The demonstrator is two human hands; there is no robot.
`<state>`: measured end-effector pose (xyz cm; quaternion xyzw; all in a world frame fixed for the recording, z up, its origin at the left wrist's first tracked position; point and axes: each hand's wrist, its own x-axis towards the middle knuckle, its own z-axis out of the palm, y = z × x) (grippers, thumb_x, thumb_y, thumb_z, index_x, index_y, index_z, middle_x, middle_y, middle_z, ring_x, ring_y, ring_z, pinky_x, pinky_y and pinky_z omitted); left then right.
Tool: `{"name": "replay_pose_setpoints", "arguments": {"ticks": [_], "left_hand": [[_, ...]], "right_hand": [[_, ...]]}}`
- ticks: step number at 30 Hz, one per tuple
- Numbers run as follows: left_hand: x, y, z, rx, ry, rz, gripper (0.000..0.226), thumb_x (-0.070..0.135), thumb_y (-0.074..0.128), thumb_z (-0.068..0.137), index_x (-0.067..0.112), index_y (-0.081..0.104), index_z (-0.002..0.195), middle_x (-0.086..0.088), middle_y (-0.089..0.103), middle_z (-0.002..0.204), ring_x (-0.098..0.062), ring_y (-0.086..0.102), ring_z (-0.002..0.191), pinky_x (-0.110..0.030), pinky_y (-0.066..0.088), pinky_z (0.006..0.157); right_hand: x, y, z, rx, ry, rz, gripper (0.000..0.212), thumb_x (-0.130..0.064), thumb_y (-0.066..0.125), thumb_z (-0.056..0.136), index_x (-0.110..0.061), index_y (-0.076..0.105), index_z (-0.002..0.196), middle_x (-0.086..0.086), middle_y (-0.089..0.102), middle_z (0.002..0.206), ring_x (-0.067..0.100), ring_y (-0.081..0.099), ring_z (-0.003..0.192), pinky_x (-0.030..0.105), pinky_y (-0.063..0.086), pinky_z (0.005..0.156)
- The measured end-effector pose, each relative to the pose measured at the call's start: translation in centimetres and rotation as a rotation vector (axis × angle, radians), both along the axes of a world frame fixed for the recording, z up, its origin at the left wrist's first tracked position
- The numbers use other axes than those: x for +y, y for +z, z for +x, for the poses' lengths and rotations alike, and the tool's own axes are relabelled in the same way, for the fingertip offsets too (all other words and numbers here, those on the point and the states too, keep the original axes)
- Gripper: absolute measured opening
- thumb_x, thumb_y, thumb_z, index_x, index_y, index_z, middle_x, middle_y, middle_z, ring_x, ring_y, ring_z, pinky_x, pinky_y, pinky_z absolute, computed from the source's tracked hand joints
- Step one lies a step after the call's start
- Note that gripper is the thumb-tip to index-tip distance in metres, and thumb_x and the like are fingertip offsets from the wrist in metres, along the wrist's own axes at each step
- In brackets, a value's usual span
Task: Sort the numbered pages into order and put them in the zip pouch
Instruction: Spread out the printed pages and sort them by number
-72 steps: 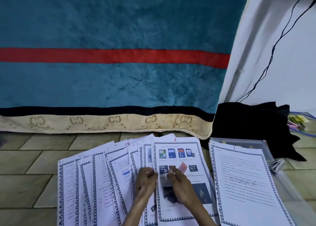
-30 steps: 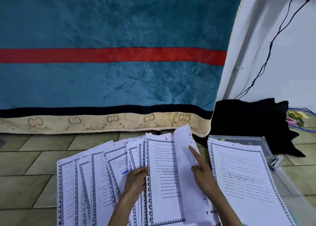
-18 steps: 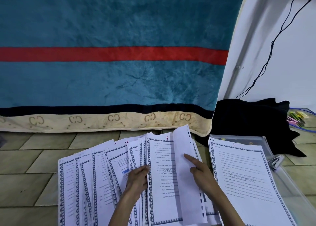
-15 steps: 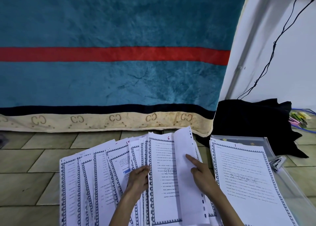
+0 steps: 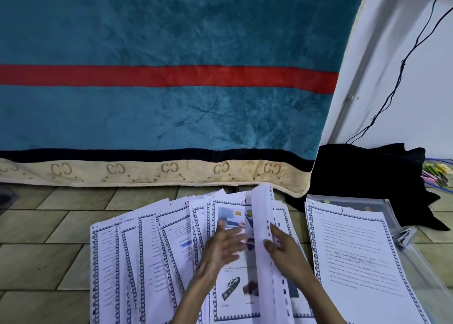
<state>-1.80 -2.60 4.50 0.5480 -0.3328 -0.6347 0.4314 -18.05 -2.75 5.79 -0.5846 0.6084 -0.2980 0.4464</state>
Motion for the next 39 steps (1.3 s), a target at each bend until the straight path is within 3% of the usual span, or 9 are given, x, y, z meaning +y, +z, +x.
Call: {"name": "replay_pose_setpoints", "arguments": {"ticks": [3,7,12,15,22,24,28,33,39], "left_hand": [[0.3,-1.0,1.3,-0.443,0.252,-0.174,0.018,0.02,0.048,0.095,0.021,0.064,0.103,-0.006,0.063,0.122,-0.022,0.06,0.11,-0.026,0.044,0.088],[-0.1,-1.6,1.8,-0.695,0.172,-0.032,0.049,0.011,0.054,0.09,0.008,0.039,0.137,-0.01,0.046,0.14,-0.028,0.049,0.124,-0.029,0.038,0.1],[-0.9,-2.2,2.1,-0.667,0.132,0.039,0.006,0.011,0.057,0.086,0.016,0.054,0.084,-0.005,0.057,0.078,-0.017,0.051,0.067,-0.022,0.034,0.065],[-1.2,-1.5,2.1,-0.553,0.186,-0.013,0.024,0.015,0.07,0.08,0.016,0.056,0.06,0.0,0.059,0.063,-0.016,0.054,0.065,-0.022,0.038,0.059],[-1.1,0.6,0.2,0.211,0.068,0.217,0.016,0.024,0.06,0.089,0.013,0.069,0.095,-0.005,0.075,0.077,-0.016,0.071,0.062,-0.022,0.053,0.049],[-1.1,0.0,0.1,0.244,0.093,0.219,0.024,0.021,0.058,0.09,0.006,0.068,0.105,-0.013,0.074,0.09,-0.021,0.071,0.068,-0.026,0.056,0.053],[-1.2,-1.6,1.9,0.101,0.253,0.221,0.025,0.013,0.058,0.09,0.0,0.065,0.11,-0.018,0.071,0.1,-0.027,0.069,0.084,-0.034,0.059,0.068],[-1.0,-1.4,2.6,0.022,0.194,0.212,0.028,0.027,0.048,0.096,0.008,0.063,0.109,-0.009,0.071,0.088,-0.024,0.066,0.078,-0.028,0.054,0.06],[-1.2,0.7,-1.6,0.045,-0.069,0.14,0.036,0.051,0.042,0.092,0.025,0.066,0.098,0.004,0.068,0.098,-0.018,0.063,0.091,-0.034,0.045,0.085]], "right_hand": [[0.1,0.5,-1.1,0.028,0.012,-0.059,0.066,-0.001,0.04,0.095,-0.029,0.011,0.148,-0.022,0.024,0.142,0.03,0.032,0.137,0.026,0.036,0.1],[-0.1,0.3,-0.9,0.062,0.045,-0.073,0.063,0.006,0.033,0.092,-0.035,0.029,0.14,-0.012,0.028,0.151,0.025,0.042,0.13,0.022,0.042,0.095],[0.2,-0.4,0.1,0.097,0.065,0.016,0.048,0.001,0.03,0.095,-0.019,0.047,0.135,0.016,0.053,0.135,0.042,0.053,0.114,0.034,0.047,0.09],[0.3,0.0,0.2,0.072,0.073,0.032,0.042,-0.006,0.034,0.098,-0.019,0.046,0.136,0.025,0.05,0.135,0.041,0.046,0.122,0.037,0.041,0.099],[0.9,0.2,2.1,-0.047,0.148,0.029,0.047,-0.045,0.064,0.083,-0.027,0.057,0.126,-0.016,0.055,0.128,0.002,0.046,0.126,0.022,0.034,0.11],[1.0,0.1,2.1,-0.002,0.126,-0.041,0.033,-0.026,0.063,0.088,-0.023,0.062,0.12,-0.018,0.06,0.116,0.005,0.054,0.117,0.008,0.041,0.096],[0.4,-0.2,-0.6,0.041,-0.122,-0.012,0.039,-0.006,0.052,0.091,-0.009,0.053,0.131,0.009,0.059,0.127,0.021,0.068,0.088,0.026,0.054,0.076],[0.0,0.8,-2.9,-0.014,-0.121,-0.143,0.063,0.009,0.038,0.089,-0.027,0.037,0.14,-0.009,0.034,0.147,0.006,0.045,0.12,0.011,0.039,0.079],[0.7,1.0,0.1,0.04,0.042,-0.079,0.047,0.006,0.036,0.092,-0.02,0.058,0.124,-0.005,0.062,0.079,0.005,0.065,0.07,0.02,0.049,0.065]]}}
